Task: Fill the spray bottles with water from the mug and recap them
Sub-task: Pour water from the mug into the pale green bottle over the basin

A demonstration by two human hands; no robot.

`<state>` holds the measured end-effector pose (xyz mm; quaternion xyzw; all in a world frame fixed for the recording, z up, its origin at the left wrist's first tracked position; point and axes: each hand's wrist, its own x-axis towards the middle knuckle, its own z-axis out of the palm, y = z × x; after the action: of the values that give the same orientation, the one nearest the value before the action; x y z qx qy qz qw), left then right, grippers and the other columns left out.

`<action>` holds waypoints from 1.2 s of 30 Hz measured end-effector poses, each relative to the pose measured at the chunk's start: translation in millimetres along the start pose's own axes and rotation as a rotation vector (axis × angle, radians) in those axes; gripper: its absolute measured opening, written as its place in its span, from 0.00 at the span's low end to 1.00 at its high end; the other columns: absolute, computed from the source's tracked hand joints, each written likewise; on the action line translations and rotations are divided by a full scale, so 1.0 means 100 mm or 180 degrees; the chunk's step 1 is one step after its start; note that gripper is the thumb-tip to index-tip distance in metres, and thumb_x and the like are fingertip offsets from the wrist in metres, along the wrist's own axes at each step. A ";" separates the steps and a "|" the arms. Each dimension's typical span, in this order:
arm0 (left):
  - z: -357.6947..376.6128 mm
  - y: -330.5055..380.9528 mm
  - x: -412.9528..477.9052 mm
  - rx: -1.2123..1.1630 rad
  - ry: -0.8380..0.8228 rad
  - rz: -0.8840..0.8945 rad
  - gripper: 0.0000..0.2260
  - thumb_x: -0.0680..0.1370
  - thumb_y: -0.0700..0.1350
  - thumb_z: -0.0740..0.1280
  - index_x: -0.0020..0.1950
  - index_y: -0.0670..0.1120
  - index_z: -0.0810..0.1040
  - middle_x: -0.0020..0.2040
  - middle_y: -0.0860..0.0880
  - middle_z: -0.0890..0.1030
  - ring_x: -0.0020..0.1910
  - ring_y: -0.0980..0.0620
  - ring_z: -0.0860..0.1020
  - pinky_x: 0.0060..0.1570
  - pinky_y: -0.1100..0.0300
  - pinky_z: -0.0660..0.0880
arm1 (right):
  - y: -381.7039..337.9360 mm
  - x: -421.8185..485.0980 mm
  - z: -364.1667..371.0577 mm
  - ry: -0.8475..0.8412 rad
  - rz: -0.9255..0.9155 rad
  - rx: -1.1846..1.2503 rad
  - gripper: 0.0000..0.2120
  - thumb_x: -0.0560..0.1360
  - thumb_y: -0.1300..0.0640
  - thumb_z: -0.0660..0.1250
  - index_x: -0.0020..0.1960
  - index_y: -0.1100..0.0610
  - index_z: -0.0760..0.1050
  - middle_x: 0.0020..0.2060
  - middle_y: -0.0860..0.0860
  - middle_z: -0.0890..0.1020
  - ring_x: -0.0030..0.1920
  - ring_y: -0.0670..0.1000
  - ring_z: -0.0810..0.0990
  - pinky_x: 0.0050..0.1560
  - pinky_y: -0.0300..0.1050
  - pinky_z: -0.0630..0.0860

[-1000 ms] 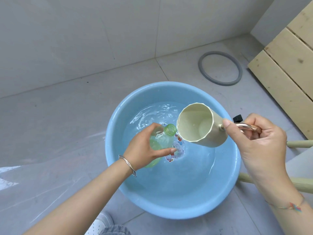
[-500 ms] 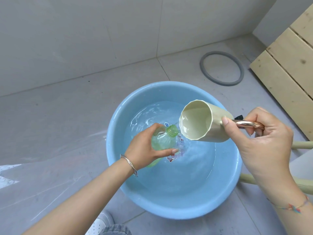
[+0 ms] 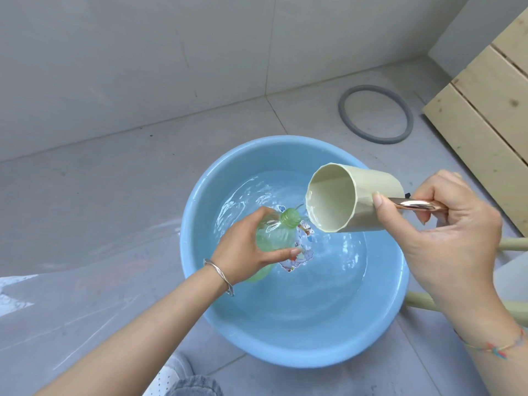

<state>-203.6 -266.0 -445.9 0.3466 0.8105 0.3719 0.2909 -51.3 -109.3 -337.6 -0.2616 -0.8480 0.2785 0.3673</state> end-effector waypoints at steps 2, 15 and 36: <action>0.00 0.00 0.00 0.0002 0.0003 0.0006 0.28 0.64 0.62 0.75 0.59 0.54 0.73 0.51 0.64 0.75 0.52 0.61 0.74 0.54 0.64 0.70 | 0.00 0.00 0.00 0.0002 -0.0028 -0.0015 0.20 0.70 0.53 0.71 0.30 0.56 0.62 0.30 0.50 0.65 0.33 0.45 0.63 0.35 0.33 0.60; 0.01 -0.01 -0.01 0.0007 -0.0024 -0.0034 0.29 0.64 0.64 0.75 0.59 0.54 0.73 0.52 0.63 0.77 0.54 0.60 0.75 0.56 0.60 0.71 | -0.05 0.03 0.02 -0.0007 -0.0388 -0.0353 0.19 0.70 0.55 0.71 0.29 0.62 0.66 0.27 0.50 0.67 0.35 0.52 0.64 0.38 0.41 0.62; 0.03 0.03 -0.01 -0.0033 -0.0037 0.0008 0.27 0.65 0.62 0.76 0.59 0.55 0.73 0.51 0.64 0.77 0.54 0.59 0.75 0.56 0.59 0.72 | -0.15 0.06 0.10 -0.0030 -0.1331 -0.0782 0.19 0.70 0.59 0.73 0.27 0.61 0.67 0.27 0.50 0.65 0.36 0.51 0.60 0.42 0.45 0.60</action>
<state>-200.0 -263.9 -444.7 0.3483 0.8064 0.3743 0.2970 -66.0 -118.9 -330.4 -0.1218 -0.9129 0.0923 0.3785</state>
